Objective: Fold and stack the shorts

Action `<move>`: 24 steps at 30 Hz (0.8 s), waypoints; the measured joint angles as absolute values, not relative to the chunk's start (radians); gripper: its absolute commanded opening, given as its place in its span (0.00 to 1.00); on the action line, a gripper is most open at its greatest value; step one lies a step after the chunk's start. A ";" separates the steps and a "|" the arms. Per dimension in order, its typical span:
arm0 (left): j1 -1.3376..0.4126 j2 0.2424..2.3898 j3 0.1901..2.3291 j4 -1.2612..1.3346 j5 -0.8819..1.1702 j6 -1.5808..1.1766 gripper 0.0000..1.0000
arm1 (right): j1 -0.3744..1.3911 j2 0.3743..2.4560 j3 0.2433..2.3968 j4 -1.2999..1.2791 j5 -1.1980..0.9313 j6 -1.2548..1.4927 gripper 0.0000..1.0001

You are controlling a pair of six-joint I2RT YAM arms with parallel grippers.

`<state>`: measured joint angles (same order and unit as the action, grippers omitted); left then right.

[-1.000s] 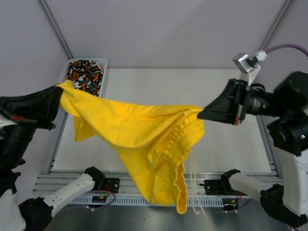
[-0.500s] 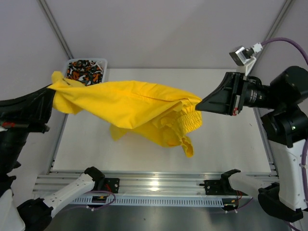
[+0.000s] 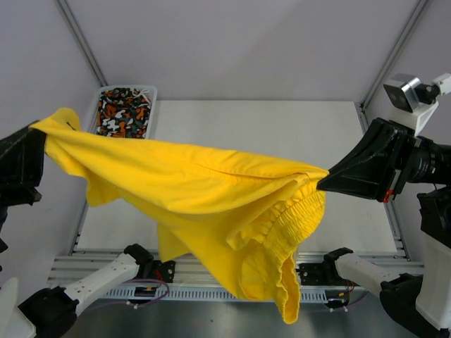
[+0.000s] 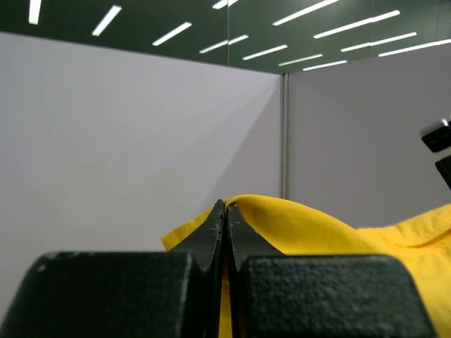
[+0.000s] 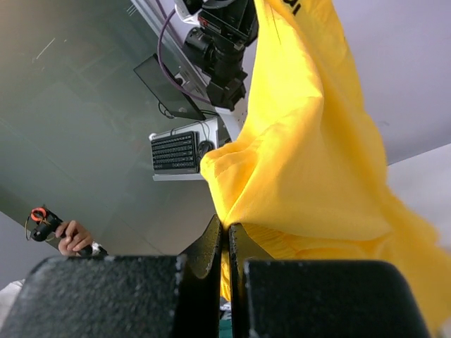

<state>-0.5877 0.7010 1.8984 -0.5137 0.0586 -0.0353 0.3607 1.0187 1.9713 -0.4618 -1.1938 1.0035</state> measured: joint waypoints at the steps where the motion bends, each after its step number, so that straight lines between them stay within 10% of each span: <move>1: -0.588 0.742 1.953 -0.514 0.057 -0.033 0.00 | 0.358 1.042 2.000 -0.456 -1.198 1.005 0.00; 8: -0.588 0.901 1.975 -0.467 -0.022 0.010 0.00 | 0.242 1.154 1.924 -0.411 -1.239 1.002 0.00; 24: -0.502 1.065 0.842 -0.073 -0.193 -0.127 0.00 | 0.031 1.335 1.153 -0.642 -0.954 0.485 0.00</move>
<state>-0.5018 1.0653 0.8425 -0.0727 -0.1928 -0.1272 0.0307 1.3350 1.1530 -0.6422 -0.9543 0.4854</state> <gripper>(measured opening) 0.001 0.020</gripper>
